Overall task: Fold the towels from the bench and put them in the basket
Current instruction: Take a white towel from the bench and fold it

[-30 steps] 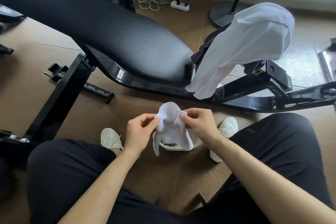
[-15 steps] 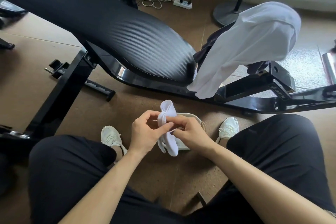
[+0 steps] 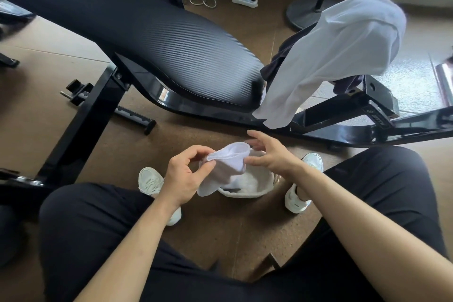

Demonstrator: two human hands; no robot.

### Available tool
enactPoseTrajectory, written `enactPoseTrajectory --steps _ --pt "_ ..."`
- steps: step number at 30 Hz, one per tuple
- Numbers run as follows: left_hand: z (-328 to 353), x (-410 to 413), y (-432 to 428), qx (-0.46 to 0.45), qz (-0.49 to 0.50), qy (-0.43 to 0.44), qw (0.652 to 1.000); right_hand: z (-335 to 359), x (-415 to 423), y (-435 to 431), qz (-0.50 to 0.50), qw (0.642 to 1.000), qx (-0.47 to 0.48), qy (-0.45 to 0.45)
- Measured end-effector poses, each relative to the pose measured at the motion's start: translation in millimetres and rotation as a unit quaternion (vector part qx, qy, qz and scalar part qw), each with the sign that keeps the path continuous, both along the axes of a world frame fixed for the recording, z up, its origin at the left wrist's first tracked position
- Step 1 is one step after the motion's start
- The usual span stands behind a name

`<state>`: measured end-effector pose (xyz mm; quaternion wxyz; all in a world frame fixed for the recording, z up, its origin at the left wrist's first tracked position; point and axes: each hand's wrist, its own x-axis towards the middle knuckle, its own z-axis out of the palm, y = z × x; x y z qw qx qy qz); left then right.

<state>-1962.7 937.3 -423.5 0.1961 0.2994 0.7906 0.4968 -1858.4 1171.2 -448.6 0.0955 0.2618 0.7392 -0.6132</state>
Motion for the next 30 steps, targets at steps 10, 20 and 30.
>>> enactPoseTrajectory --steps 10,20,30 --pt "-0.7 -7.2 -7.9 -0.049 0.065 -0.004 0.997 16.2 7.3 11.7 0.039 0.995 0.048 0.072" --pt "-5.2 -9.9 -8.5 -0.090 0.008 -0.005 0.996 29.2 10.0 -4.8 -0.012 0.986 0.055 0.157" --pt "-4.4 2.8 26.6 -0.080 -0.083 0.137 0.984 33.9 8.8 -17.8 0.046 0.981 0.067 0.174"
